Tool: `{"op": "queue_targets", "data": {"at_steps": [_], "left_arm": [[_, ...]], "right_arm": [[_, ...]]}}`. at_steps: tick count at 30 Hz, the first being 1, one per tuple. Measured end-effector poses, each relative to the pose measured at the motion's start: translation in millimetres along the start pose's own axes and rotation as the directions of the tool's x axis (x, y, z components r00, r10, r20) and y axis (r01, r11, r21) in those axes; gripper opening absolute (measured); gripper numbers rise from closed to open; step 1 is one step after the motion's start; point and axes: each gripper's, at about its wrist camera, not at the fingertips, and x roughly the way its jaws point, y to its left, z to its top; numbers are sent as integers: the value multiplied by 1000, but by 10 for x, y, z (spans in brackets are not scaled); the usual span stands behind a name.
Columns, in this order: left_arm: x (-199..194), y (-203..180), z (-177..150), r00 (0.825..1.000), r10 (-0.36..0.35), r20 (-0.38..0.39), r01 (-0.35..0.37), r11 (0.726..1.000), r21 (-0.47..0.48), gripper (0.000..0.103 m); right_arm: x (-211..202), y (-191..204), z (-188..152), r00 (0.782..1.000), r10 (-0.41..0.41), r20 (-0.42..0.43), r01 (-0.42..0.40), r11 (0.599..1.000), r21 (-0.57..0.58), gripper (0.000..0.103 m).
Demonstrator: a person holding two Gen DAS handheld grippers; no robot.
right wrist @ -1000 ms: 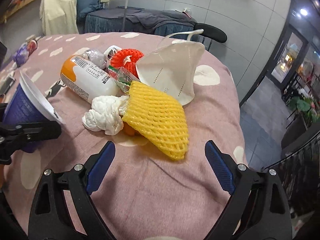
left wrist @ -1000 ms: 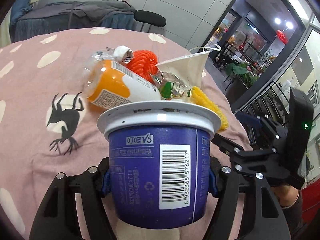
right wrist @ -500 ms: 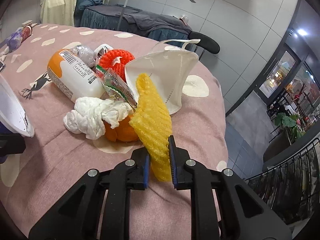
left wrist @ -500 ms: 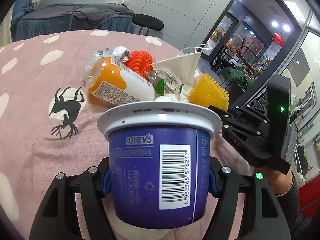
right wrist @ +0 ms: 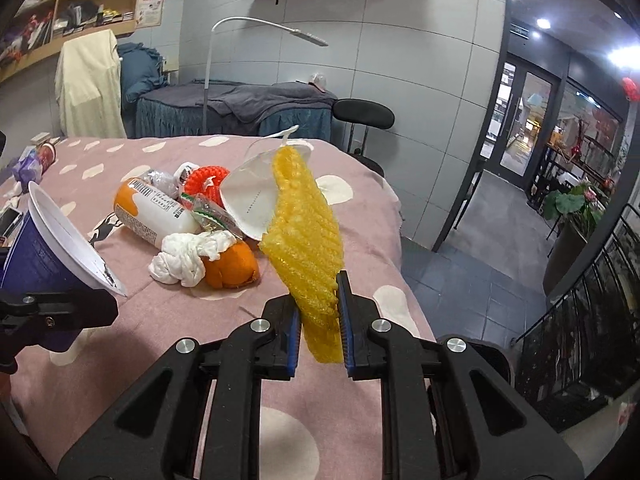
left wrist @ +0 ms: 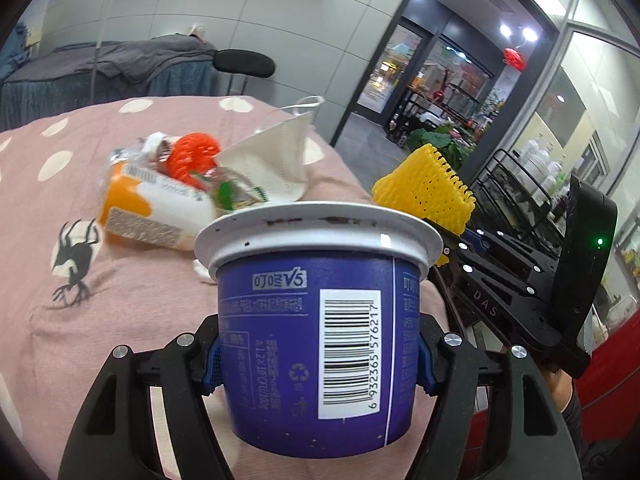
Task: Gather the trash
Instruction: 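Carry the foam net with the right gripper over the bin and release it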
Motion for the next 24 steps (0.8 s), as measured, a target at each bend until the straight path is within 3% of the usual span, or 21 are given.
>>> {"op": "queue_targets", "data": {"at_steps": [6, 12, 19, 24], "left_arm": [[150, -328, 45, 999, -51, -6, 52, 996, 69, 68], [325, -674, 66, 994, -101, -36, 105, 986, 128, 68], [516, -967, 84, 987, -143, -74, 154, 973, 171, 68], [602, -1141, 91, 983, -157, -90, 172, 966, 195, 68]], "right_arm": [[-199, -457, -257, 998, -67, 6, 65, 991, 115, 17], [-161, -1048, -627, 986, -150, -76, 164, 958, 236, 17], [296, -1695, -1184, 950, -199, -241, 277, 894, 352, 17], [806, -2055, -1598, 916, -160, -368, 320, 845, 429, 17]]}}
